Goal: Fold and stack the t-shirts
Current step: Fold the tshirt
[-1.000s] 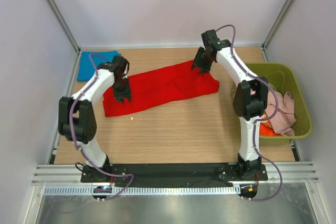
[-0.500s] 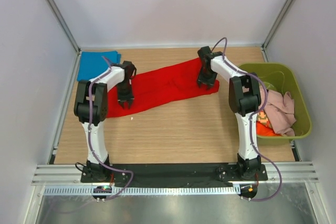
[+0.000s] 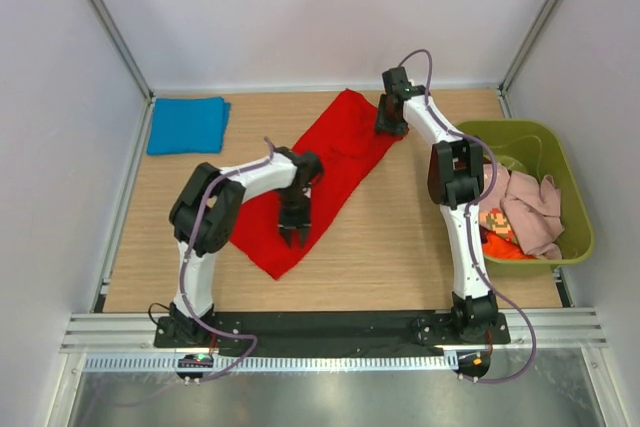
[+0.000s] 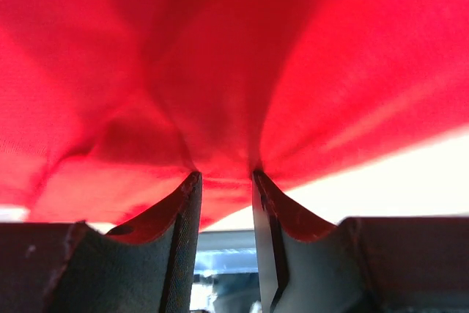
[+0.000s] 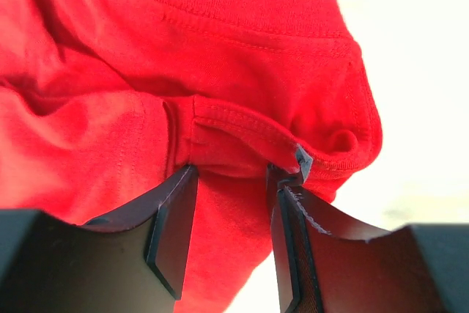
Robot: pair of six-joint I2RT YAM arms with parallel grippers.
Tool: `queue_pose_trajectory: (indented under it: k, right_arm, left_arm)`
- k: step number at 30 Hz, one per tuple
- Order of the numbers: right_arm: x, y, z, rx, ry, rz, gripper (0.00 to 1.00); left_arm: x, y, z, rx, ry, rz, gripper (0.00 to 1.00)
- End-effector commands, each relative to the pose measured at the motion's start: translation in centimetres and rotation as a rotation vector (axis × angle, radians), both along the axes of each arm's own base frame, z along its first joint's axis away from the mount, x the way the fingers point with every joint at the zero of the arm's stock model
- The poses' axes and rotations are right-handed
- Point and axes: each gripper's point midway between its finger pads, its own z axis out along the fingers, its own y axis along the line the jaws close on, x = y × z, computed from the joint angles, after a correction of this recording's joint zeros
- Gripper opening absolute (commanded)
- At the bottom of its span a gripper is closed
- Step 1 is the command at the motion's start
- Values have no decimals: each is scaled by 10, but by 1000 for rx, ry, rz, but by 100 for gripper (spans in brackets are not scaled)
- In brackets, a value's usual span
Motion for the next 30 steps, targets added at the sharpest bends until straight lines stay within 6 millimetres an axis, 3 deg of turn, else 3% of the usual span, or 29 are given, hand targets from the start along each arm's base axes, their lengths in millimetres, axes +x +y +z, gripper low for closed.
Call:
queue_pose_trajectory:
  k: [1,3,6,9,12,13,15,19,20,24,27,30]
  right_arm:
    - [21,34,6,119,-64,100,49]
    - [19,43,20,151,-69,96,49]
    - [9,51,51,203,-65,97,50]
    - [-12,40,79,165,-36,75,53]
    - [-42,26,95,116,22,55,57]
    - [-51,25,96,124,46,50,57]
    - [-79,35,101,167,92,69,58]
    - [-109,55,103,127,99,70,60]
    - [-112,58,102,115,97,57,63]
    - [-119,64,93,81,115,8,67]
    - [-120,66,79,99,144,-39,67]
    - [-113,64,62,108,146,-100,67]
  left_arm:
    - [-27,-72,9,-175,76,11,35]
    - [-21,-108,33,-296,45,-34,35]
    - [1,-130,74,-410,-56,-94,43]
    - [20,-123,108,-422,-186,-142,52]
    - [36,-99,126,-419,-273,-153,56]
    - [48,-82,133,-413,-315,-136,56]
    - [59,-55,126,-365,-331,-115,57]
    - [87,10,111,-223,-363,-56,58]
    - [96,31,106,-185,-370,-18,61]
    - [105,81,81,-68,-308,39,66]
    - [99,108,67,-42,-275,122,66]
    - [84,120,52,-43,-245,159,67]
